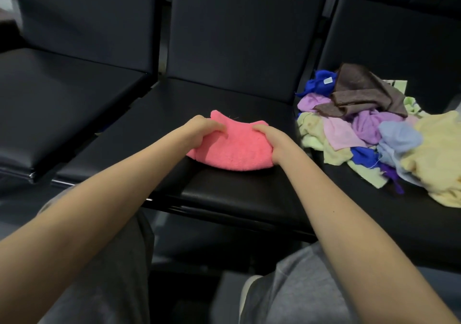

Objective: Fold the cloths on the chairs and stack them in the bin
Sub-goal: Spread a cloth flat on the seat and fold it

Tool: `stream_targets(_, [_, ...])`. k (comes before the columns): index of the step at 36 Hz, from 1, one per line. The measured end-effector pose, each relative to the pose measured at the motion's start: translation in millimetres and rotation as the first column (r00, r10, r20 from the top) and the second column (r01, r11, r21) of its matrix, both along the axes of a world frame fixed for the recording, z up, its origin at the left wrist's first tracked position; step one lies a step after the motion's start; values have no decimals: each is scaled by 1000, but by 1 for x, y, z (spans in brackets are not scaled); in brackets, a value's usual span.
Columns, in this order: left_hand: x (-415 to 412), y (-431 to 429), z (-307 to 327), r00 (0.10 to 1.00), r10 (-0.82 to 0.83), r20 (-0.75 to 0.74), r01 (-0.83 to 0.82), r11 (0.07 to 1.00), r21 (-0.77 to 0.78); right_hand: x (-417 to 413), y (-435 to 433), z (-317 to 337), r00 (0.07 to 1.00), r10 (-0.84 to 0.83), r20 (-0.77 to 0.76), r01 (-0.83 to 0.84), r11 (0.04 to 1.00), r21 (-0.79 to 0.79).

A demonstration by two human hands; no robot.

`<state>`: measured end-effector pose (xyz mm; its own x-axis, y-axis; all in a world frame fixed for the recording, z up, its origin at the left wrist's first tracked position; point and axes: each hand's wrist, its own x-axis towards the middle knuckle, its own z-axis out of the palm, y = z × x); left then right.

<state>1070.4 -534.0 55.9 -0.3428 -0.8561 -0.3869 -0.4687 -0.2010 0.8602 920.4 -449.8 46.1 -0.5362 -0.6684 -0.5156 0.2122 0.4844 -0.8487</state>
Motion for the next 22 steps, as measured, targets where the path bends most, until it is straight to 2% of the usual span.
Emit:
stream_targets(3, [3,8,6,995,-64,-77,81,970,231,2,12,3,999,32,30,-31,998,-47])
stream_targets(8, [2,14,10,934,-16,-357,119,956,270,-3,39,17,995,15,95,7,975,-223])
stream_targets(11, [-3,21,16,877,-45,-478,225,918,325,-13,58,27,996,-10,83,34,955,-295])
stream_targets(18, [-36,70,36,884,-220,-412,342,907,247,-49,119,39,998,-56,-16,48,946,-320])
stream_targets(22, [-69,106,49,849,-306,-431,411,895,173,-70,167,52,995,-94,23,95,915,-393])
